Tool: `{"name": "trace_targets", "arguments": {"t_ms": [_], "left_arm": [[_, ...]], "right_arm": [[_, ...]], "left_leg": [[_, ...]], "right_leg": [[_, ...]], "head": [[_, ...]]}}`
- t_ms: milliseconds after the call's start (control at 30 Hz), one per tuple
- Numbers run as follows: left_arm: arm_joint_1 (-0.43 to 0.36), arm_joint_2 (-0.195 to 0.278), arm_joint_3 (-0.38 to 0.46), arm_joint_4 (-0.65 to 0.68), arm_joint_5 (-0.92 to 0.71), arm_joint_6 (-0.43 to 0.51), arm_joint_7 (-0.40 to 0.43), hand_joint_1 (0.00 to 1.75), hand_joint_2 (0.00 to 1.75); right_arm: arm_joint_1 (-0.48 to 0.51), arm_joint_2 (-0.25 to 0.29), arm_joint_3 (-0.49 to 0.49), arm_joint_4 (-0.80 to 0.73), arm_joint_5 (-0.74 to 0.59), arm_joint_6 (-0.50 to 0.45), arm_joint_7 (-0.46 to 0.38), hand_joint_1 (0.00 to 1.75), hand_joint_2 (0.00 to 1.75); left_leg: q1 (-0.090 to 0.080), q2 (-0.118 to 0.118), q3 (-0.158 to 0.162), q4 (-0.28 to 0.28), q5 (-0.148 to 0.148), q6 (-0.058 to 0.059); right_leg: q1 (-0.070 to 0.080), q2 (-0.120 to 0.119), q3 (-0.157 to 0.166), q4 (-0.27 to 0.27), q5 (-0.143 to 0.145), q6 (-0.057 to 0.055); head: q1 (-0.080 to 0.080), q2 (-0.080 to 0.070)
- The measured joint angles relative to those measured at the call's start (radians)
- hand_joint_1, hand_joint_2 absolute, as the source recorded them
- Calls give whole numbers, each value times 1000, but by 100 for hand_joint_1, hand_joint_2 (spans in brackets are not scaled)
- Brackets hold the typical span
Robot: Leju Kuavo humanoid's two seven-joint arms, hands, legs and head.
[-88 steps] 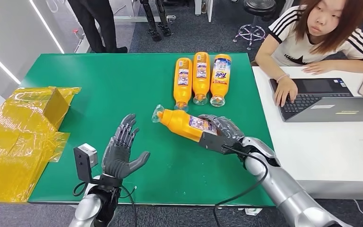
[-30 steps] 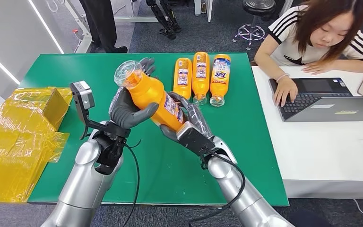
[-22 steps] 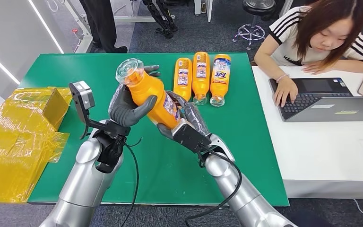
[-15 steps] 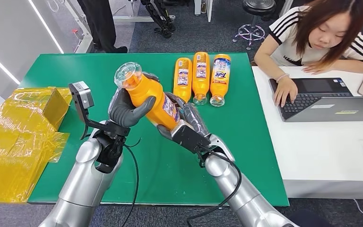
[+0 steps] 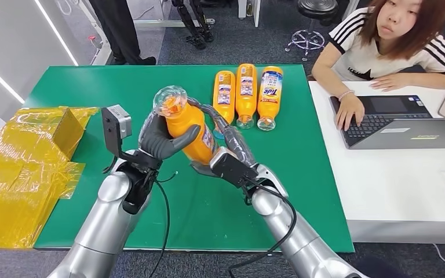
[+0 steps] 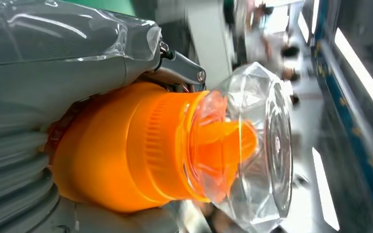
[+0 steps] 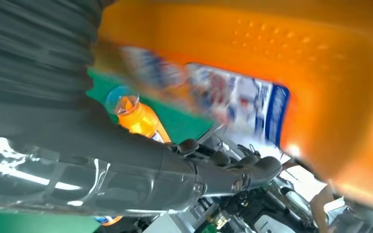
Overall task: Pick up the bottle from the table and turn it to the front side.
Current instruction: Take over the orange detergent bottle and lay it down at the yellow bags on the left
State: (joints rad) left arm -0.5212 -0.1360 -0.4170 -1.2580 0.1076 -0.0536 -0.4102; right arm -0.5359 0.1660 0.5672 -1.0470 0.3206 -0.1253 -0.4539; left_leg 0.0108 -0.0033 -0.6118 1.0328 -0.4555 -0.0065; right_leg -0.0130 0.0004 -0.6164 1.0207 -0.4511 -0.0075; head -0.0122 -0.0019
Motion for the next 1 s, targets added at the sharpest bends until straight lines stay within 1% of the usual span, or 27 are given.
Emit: {"name": "trace_targets", "arguments": {"t_ms": [67, 167, 233, 300, 400, 467, 567, 633, 667, 733, 800, 933, 1000], "left_arm": [[-15, 22, 2, 10, -78, 37, -7, 175, 175], [-35, 52, 12, 32, -116, 28, -3, 175, 175], [-48, 70, 16, 48, -175, 49, -10, 175, 175], [-65, 89, 16, 63, -263, 100, -18, 175, 175], [-91, 117, 13, 82, -456, 217, -14, 175, 175], [-109, 135, 2, 92, -593, 283, 10, 175, 175], [-128, 158, -22, 105, -752, 342, 58, 175, 175], [-137, 171, -42, 114, -866, 380, 104, 175, 175], [-143, 178, -54, 120, -950, 403, 139, 175, 175], [-156, 195, -85, 133, -1171, 447, 231, 175, 175], [-164, 210, -112, 146, -1362, 467, 309, 175, 175], [-161, 226, -139, 184, -1590, 436, 424, 175, 175], [-156, 238, -159, 219, -1651, 425, 502, 175, 175]], "right_arm": [[28, -21, -16, -34, -11, -4, -13, 0, 175], [79, -56, -44, -99, -27, -9, -31, 0, 175], [113, -79, -62, -151, -38, -14, -41, 0, 175], [144, -98, -77, -203, -46, -19, -48, 0, 175], [188, -121, -91, -284, -49, -21, -52, 0, 175], [216, -135, -95, -340, -43, -23, -54, 0, 175], [251, -151, -97, -411, -29, -33, -56, 0, 175], [268, -159, -97, -448, -19, -39, -56, 0, 175], [276, -163, -97, -465, -12, -42, -56, 0, 175], [293, -169, -97, -498, 3, -50, -55, 0, 175], [311, -174, -97, -527, 16, -59, -52, 0, 175], [347, -181, -100, -568, 35, -72, -48, 0, 175], [364, -183, -103, -580, 50, -73, -45, 0, 175]], "left_leg": [[0, 0, 0, 0, 0, 0], [0, 0, 0, 0, 0, 0], [0, 0, 0, 0, 0, 0], [0, 0, 0, 0, 0, 0], [0, 0, 0, 0, 0, 0], [0, 0, 0, 0, 0, 0], [0, 0, 0, 0, 0, 0], [0, 1, 0, 0, 0, 0], [0, 1, 0, 0, 0, 0], [0, 1, 0, 0, 0, 0], [0, 1, 0, 0, 0, 0], [0, 1, 0, 0, 0, 0], [0, 2, 0, 0, -1, 0]], "right_leg": [[0, 0, 0, 0, 0, 0], [0, 0, 0, 0, 0, 0], [0, 0, 0, 0, 0, 0], [0, 0, 0, 0, 0, 0], [0, 0, 0, 0, 0, 0], [0, 0, 0, 0, 0, 0], [0, 0, 0, 0, 0, 0], [0, 1, 0, 0, 0, 0], [0, 1, 0, 0, 0, 0], [0, 1, 0, 0, 0, 0], [0, 1, 0, 0, 0, 0], [0, 1, 0, 0, 0, 0], [0, 2, 0, 0, 0, 0]], "head": [[0, 0], [0, 0], [0, 0], [0, 0], [0, 0], [0, 0], [0, 0], [0, 0], [0, 0], [0, 0], [0, 0], [0, 0], [0, 0]]}}
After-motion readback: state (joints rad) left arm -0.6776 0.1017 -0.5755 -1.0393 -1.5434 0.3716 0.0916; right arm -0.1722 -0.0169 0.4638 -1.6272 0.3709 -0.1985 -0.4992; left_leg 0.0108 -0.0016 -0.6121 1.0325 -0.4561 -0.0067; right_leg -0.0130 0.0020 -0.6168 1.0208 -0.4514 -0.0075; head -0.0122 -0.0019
